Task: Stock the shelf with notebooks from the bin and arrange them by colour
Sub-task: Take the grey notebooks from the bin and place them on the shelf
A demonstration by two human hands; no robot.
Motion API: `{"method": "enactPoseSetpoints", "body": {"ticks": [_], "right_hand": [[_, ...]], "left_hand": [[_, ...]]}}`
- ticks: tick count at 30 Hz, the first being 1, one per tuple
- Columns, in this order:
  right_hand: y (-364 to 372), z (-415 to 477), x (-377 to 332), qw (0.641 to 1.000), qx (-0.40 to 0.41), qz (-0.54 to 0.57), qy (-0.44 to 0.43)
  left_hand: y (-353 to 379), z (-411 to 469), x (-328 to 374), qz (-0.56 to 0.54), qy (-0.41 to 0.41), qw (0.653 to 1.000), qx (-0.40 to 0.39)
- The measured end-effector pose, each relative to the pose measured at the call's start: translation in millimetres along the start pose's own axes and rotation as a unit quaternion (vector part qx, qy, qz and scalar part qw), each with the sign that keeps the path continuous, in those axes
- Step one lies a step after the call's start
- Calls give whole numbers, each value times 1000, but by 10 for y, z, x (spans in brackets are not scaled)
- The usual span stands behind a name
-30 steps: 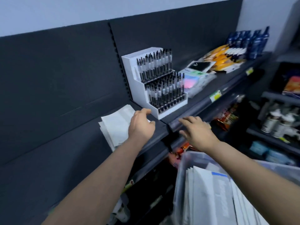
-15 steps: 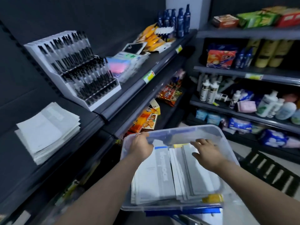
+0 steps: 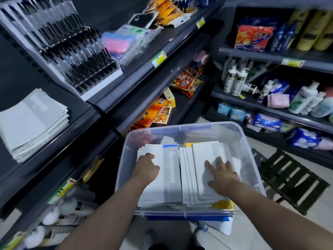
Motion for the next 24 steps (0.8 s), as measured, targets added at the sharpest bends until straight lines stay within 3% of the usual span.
{"method": "enactPoseSetpoints", "body": {"ticks": [8, 15, 19, 24], "right_hand": [[-35, -47, -42, 1000, 19, -6, -20], [12, -96, 278, 992, -49, 96, 73], [-79, -107, 241, 997, 1, 75, 5], [-219, -185, 259, 999, 2, 16, -49]], "left_hand": [[192, -88, 185, 18, 12, 999, -26], [649, -65, 695, -30, 31, 995, -95], [891, -59, 886, -4, 29, 994, -105], [967, -64, 1005, 45, -11, 998, -51]]}}
Point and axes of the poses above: each hand's wrist, its own z-axis towards the middle knuckle, its own y-axis out of the palm, x = y × z, the point moved 4 cm from there along z, towards the middle knuckle, and after that the axes turned 2 degrees about x, right-handed, at the moved point
